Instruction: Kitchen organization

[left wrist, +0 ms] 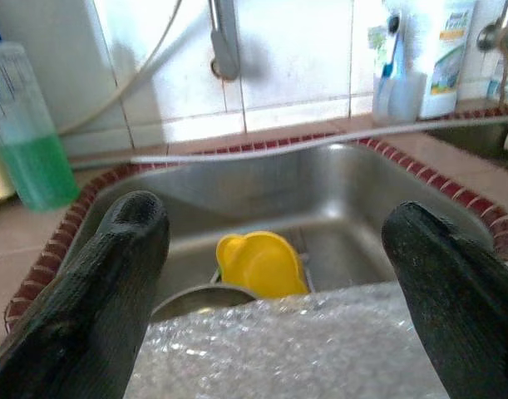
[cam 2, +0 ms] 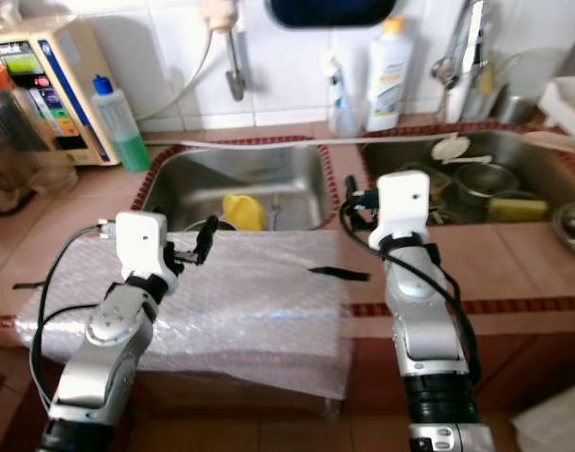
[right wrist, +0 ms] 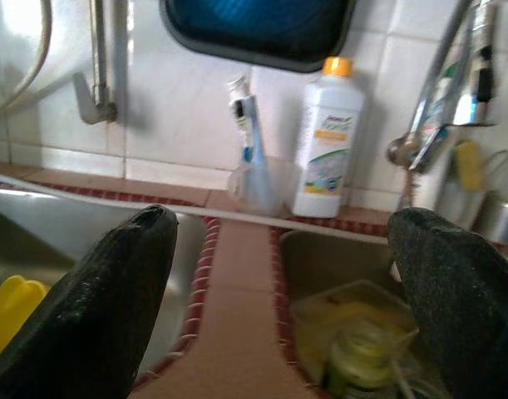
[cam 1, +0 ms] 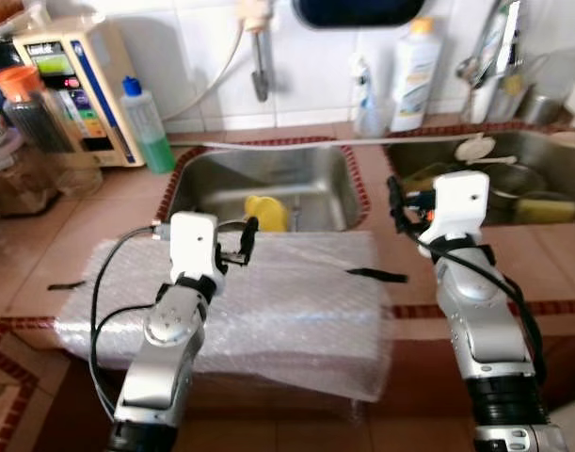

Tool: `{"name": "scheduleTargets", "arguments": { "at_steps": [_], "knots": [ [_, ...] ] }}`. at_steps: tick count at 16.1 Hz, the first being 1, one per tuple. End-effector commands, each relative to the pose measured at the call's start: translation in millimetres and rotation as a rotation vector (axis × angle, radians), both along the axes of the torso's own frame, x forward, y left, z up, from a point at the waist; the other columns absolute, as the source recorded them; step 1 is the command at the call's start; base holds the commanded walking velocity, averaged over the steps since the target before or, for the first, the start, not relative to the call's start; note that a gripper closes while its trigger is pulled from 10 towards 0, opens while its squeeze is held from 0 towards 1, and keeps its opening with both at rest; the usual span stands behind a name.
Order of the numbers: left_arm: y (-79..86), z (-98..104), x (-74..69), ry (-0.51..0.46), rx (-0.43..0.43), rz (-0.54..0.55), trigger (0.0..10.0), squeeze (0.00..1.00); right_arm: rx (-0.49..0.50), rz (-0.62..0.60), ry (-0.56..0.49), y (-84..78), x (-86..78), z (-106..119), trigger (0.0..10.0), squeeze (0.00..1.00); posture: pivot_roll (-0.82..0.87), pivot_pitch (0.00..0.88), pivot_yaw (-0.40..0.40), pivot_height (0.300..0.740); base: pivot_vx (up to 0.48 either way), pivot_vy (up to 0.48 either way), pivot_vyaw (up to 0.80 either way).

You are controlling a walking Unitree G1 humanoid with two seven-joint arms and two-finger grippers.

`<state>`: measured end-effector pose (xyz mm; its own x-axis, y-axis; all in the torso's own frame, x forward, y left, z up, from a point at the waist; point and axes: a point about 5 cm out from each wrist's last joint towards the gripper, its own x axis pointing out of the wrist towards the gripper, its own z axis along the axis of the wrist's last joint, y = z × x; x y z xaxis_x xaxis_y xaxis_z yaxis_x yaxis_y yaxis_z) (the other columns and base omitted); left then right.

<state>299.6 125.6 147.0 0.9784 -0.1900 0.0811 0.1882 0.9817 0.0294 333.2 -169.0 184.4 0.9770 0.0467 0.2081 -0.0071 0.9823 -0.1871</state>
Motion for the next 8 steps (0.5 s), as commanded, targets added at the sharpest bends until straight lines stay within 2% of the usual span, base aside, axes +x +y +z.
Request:
{"name": "scheduleTargets", "arguments": {
  "at_steps": [1,5,8],
  "knots": [
    [10.2,0.7,1.2,0.001,0.009,0.03,10.0,0.0,0.004,0.03,-0.017,11.3,0.9,4.3,10.0,0.0,-0.22,0.006,0.077,0.74,0.0,0.0,0.0],
    [8.9,1.9,0.8,-0.011,0.0,0.05,10.0,0.0,0.006,0.052,-0.023,17.1,3.0,6.9,10.0,0.0,-0.22,0.013,0.071,0.74,0.0,0.0,0.0],
    [25.8,8.3,2.6,-0.063,0.015,0.163,10.0,0.0,-0.011,0.068,-0.037,23.9,3.1,8.9,10.0,0.0,-0.22,0.012,0.063,0.74,0.0,0.0,0.0]
  ]
}}
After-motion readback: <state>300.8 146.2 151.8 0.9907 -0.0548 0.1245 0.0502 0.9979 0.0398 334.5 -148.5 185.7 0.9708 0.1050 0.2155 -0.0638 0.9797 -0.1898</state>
